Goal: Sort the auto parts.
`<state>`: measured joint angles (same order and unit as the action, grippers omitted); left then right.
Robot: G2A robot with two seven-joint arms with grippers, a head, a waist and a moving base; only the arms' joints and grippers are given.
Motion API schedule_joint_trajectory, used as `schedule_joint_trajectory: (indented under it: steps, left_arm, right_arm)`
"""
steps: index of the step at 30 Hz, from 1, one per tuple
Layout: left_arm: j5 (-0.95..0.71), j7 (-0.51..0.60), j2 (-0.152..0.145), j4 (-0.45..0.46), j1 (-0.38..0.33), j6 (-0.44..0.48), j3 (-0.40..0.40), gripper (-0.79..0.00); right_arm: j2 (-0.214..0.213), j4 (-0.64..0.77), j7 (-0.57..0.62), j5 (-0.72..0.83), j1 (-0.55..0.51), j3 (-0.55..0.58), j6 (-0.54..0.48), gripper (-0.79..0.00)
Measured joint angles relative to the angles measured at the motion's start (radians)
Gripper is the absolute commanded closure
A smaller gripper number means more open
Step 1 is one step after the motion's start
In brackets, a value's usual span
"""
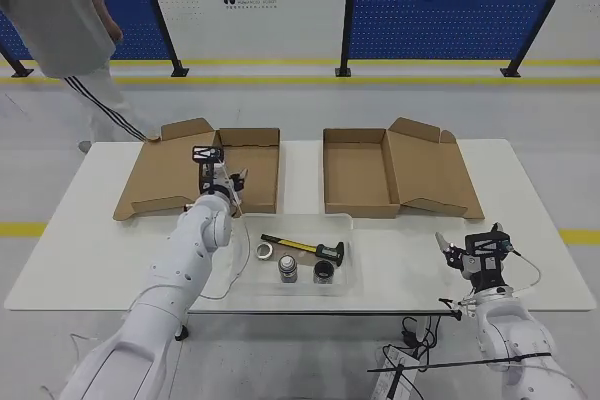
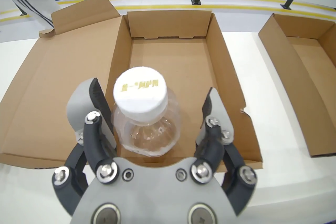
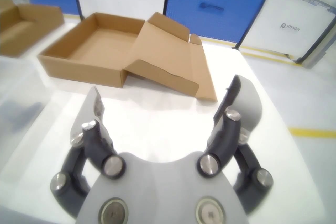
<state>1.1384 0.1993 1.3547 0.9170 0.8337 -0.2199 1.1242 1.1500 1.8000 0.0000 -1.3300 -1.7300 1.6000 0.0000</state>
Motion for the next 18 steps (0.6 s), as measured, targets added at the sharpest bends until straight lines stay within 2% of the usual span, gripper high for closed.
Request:
schedule_joint_trajectory:
  steps: [9,18]
  left_arm:
    - [0.031,0.021,-0.005,0.084,0.014,-0.004,0.028,-0.785]
    - [0.104,0.076,-0.026,0.317,0.084,0.003,0.083,-0.785]
  right_arm:
    - [0.0,0.0,0.0,0.0,0.0,0.0,0.0,-0.785]
    - [0.0,0.0,0.0,0.0,0.0,0.0,0.0,-0.785]
